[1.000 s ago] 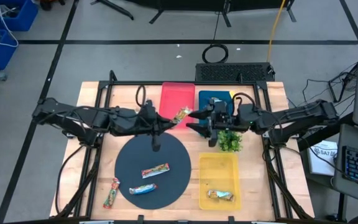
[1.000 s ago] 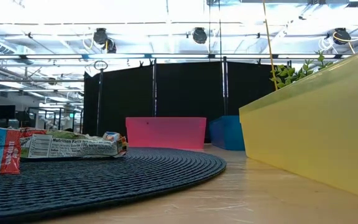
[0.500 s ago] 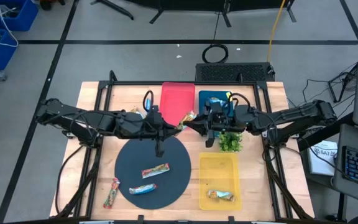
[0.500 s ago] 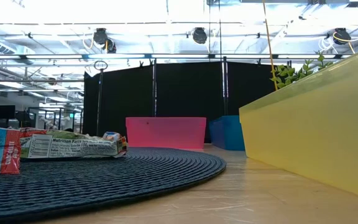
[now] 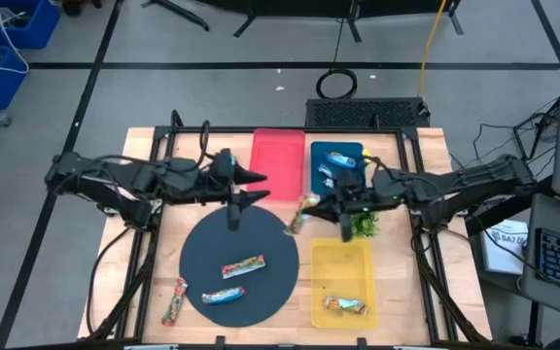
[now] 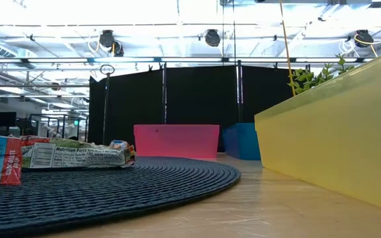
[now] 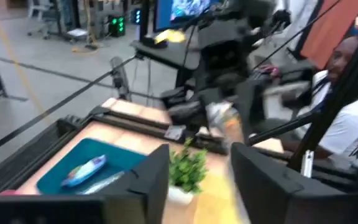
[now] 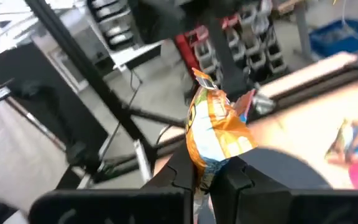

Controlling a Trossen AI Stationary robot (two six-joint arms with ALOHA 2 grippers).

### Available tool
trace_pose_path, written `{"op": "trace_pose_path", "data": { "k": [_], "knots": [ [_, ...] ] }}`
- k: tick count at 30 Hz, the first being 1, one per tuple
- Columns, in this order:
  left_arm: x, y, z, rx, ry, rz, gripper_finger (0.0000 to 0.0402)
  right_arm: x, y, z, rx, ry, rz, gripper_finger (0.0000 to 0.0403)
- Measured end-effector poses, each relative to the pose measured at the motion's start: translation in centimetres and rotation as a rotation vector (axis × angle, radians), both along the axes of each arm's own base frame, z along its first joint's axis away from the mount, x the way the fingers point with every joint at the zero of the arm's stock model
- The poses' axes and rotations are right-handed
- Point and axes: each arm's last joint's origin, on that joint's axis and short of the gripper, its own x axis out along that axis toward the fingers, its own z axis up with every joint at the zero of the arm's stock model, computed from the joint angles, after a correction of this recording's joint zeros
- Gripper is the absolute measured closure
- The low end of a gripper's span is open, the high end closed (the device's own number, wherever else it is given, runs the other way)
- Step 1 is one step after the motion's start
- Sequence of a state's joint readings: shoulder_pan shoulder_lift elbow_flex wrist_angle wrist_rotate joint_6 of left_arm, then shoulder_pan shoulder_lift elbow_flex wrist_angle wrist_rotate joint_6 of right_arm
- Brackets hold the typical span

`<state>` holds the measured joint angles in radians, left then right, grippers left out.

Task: Pick and place Granola Bars by type
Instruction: Put the yellow granola bar into the yellow bin

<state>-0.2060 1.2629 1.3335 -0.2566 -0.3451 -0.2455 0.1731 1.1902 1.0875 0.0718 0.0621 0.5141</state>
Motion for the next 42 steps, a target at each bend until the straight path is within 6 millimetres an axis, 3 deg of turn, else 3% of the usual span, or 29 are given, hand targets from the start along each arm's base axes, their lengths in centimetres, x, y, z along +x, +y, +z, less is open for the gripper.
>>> {"op": "trace_pose_path", "data": {
  "k": [4,7,11,20,30,32,35,42],
  "knots": [
    [-1.7,1.0,0.6,0.037,0.026,0.027,0.0179,-1.7,1.0,-0.2,0.05,0.117,0.069,0.0389],
    [-3.3,2.0,1.4,0.038,0.008,0.132,0.0162,-2.6,2.2,-1.6,0.098,0.286,0.15,0.039],
    [-4.5,3.4,1.1,-0.029,0.056,0.268,0.0157,-3.2,3.9,-3.9,0.108,0.514,0.21,0.0391],
    [-5.7,5.0,-1.2,-0.191,0.234,0.443,0.0156,-2.9,7.8,-10.3,0.002,0.978,0.344,0.0391],
    [-5.7,5.0,-1.7,-0.2,0.282,0.457,0.0156,-1.0,10.2,-15.2,-0.104,1.121,0.456,0.0392],
    [-5.8,5.1,-1.9,-0.241,0.293,0.477,0.0156,-0.8,10.4,-15.7,-0.101,1.131,0.488,0.0385],
    [-6.4,5.5,-2.6,-0.372,0.319,0.575,0.0156,-0.6,10.5,-15.7,-0.064,1.12,0.525,0.0341],
    [-7.6,5.8,-6.1,-0.67,0.426,0.884,0.0156,-1.1,10.0,-13.8,0.02,1.079,0.538,0.0244]
  ]
}}
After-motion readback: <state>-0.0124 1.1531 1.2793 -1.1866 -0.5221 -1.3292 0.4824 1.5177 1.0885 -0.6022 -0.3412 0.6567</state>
